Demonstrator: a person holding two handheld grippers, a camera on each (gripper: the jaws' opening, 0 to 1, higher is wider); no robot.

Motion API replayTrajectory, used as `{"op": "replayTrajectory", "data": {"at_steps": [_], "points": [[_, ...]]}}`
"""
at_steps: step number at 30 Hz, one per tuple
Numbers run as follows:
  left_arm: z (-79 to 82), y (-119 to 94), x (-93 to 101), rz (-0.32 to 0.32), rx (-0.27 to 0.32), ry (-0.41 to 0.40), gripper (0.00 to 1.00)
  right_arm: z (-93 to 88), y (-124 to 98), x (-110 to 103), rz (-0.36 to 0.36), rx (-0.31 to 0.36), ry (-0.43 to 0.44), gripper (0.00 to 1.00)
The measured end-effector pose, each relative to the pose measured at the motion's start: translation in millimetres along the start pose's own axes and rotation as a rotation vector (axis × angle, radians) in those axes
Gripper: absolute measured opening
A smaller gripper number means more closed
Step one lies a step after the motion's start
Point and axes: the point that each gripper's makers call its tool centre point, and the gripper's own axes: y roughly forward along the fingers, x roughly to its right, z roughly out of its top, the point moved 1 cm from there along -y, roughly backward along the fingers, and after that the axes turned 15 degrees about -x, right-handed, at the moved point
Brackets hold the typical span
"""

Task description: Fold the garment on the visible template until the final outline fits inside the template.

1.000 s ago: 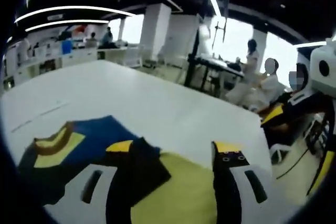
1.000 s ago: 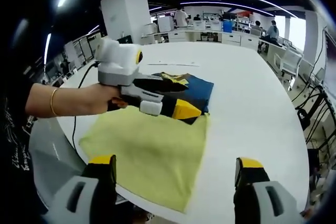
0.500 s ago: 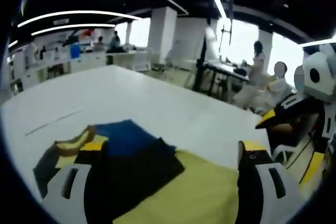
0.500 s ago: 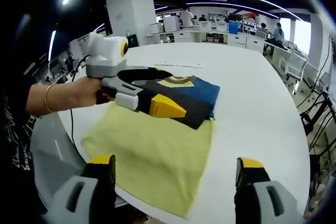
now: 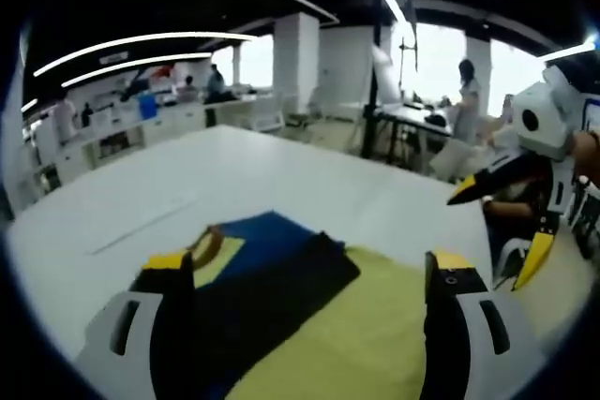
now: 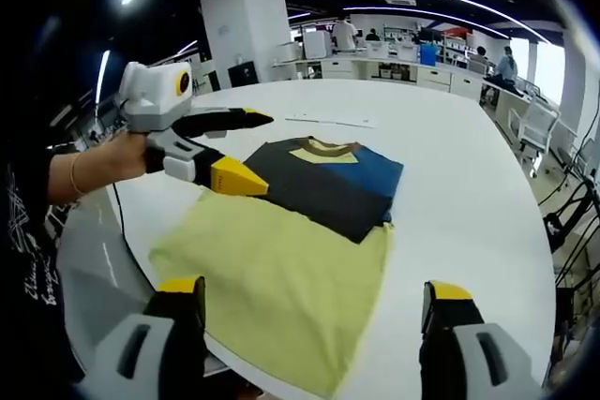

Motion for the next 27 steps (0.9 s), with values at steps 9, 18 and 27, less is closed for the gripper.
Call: {"op": "replayTrajectory", "data": {"at_steps": [9, 18, 27], "points": [[-29.2, -28, -15.6, 0.034, -0.048, 0.014, 0.99, 1.1, 4, -8, 0.016, -0.001, -0.003, 0.96], [-59.9, -57, -24.0, 0.051, -0.069, -0.027, 0.98, -10.0, 10, -9, 0.014, -0.031, -0.006, 0.96], [-109.4, -76, -27.7, 0.072, -0.135, -0.073, 0.95, -23.2, 18, -10, 0.011, -0.063, -0.005, 0.92]]}}
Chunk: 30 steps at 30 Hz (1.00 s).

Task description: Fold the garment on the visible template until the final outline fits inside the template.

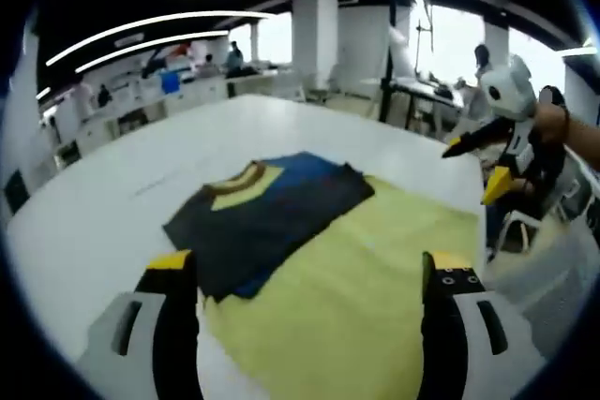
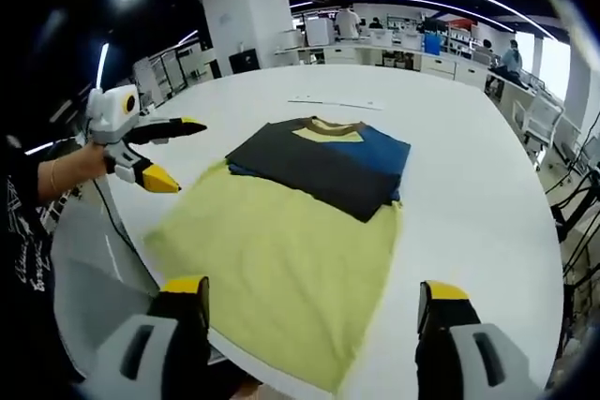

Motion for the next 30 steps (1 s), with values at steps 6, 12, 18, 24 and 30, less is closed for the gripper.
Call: {"op": "replayTrajectory", "data": {"at_steps": [6, 12, 18, 24, 30], "points": [[-19.0, -5, 1.6, 0.008, -0.008, -0.027, 0.92, -6.2, 4, -1, 0.005, -0.011, 0.008, 0.92], [-39.6, -8, 2.0, 0.006, -0.033, -0.065, 0.91, -17.4, 8, -1, -0.003, -0.041, -0.003, 0.88], [-64.1, -15, -1.4, 0.006, -0.062, -0.145, 0.88, -32.9, 14, -4, 0.005, -0.066, 0.003, 0.85], [-85.9, -24, -1.6, 0.034, -0.106, -0.185, 0.83, -43.7, 22, -6, 0.015, -0.084, 0.02, 0.82], [-110.0, -31, -4.1, 0.085, -0.176, -0.211, 0.67, -50.0, 26, -2, -0.024, -0.08, 0.063, 0.75]]}}
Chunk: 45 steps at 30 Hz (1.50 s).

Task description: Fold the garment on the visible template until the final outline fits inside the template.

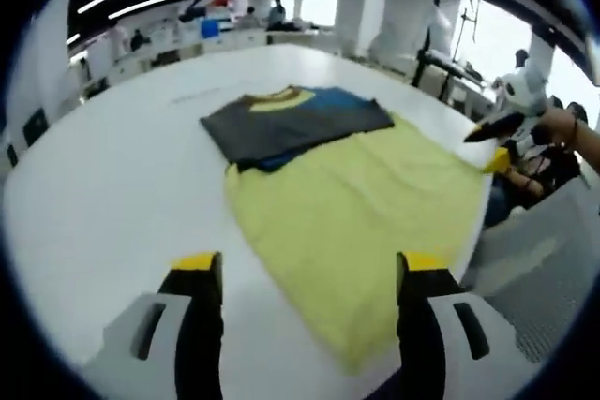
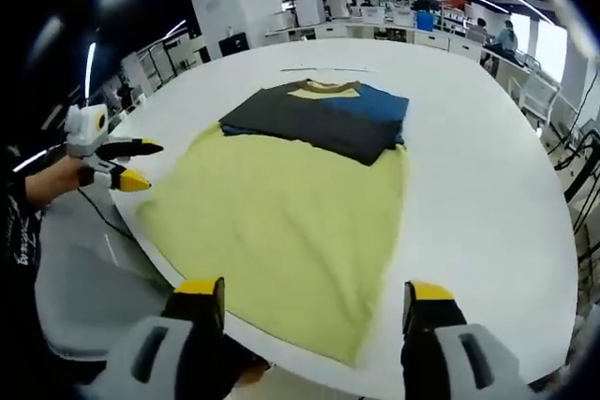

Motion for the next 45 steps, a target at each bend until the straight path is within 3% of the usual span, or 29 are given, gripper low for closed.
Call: {"op": "replayTrajectory", "data": {"at_steps": [7, 9, 14, 17, 20, 27, 31, 39, 42, 45], "points": [[-19.1, -1, -2.4, 0.017, -0.058, -0.073, 0.51, -11.5, 0, 11, -0.049, -0.013, 0.042, 0.59], [-28.7, -2, -3.1, 0.029, -0.089, -0.126, 0.46, -14.8, -2, 13, -0.058, -0.014, 0.046, 0.54], [-41.7, -2, 2.9, 0.016, -0.111, -0.158, 0.39, -26.2, 1, 18, -0.094, -0.045, 0.033, 0.47], [-51.4, -2, 3.7, 0.018, -0.166, -0.152, 0.35, -29.4, 2, 19, -0.097, -0.05, 0.04, 0.42], [-50.4, -3, 5.3, -0.002, -0.148, -0.175, 0.32, -32.8, 5, 19, -0.095, -0.058, 0.054, 0.36], [-61.8, -3, 14.6, -0.022, -0.193, -0.183, 0.22, -36.3, 6, 23, -0.117, -0.067, 0.075, 0.26], [-65.7, -4, 20.1, -0.041, -0.199, -0.187, 0.16, -37.9, 8, 24, -0.096, -0.053, 0.139, 0.21], [-69.0, -4, 23.8, -0.055, -0.225, -0.268, 0.07, -42.2, 9, 25, -0.095, -0.057, 0.161, 0.13], [-71.0, -2, 24.0, -0.051, -0.236, -0.261, 0.02, -42.8, 10, 26, -0.106, -0.058, 0.155, 0.1], [-70.4, -1, 24.2, -0.061, -0.233, -0.282, 0.01, -42.1, 10, 27, -0.104, -0.052, 0.16, 0.03]]}}
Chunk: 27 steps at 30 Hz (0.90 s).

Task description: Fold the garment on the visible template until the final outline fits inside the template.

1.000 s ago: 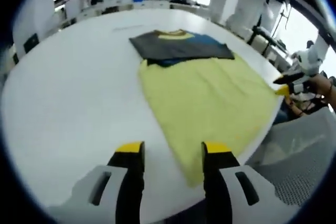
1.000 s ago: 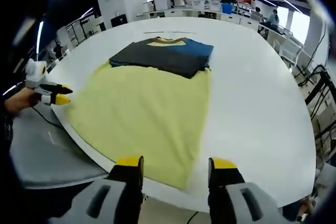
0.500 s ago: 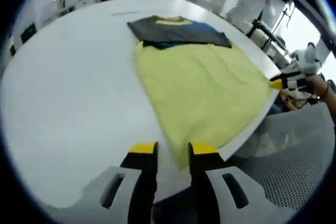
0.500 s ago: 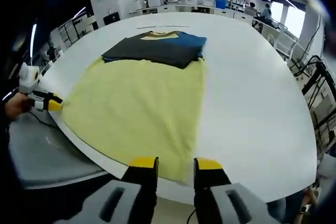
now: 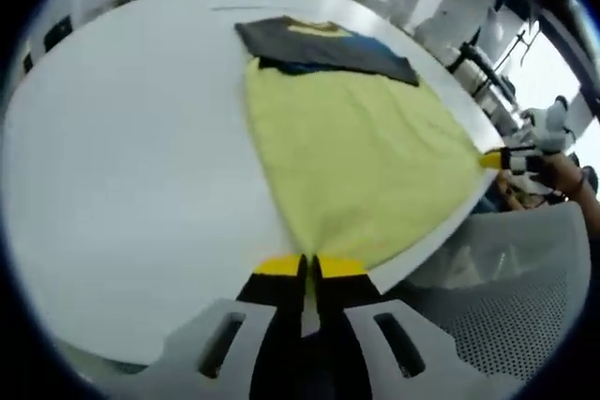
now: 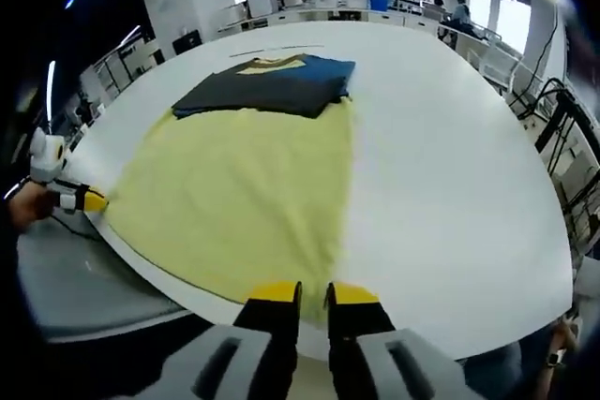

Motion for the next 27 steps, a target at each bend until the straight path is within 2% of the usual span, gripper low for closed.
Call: {"op": "replayTrajectory", "data": {"at_steps": [1, 8, 15, 27], "points": [[-0.3, 0, -0.4, -0.002, -0.002, -0.006, 0.01, 0.3, 0, 0, 0.0, 0.001, 0.001, 0.0], [-1.7, -4, -0.4, -0.013, -0.016, -0.018, 0.0, 0.4, -4, -3, 0.0, -0.002, -0.024, 0.0], [-0.8, -16, 0.8, -0.006, -0.022, 0.009, 0.0, -4.4, -8, -10, 0.002, -0.022, -0.056, 0.0], [-16.9, -36, 2.3, 0.031, -0.02, 0.046, 0.0, -17.9, -21, -24, 0.014, -0.022, -0.092, 0.0]]}}
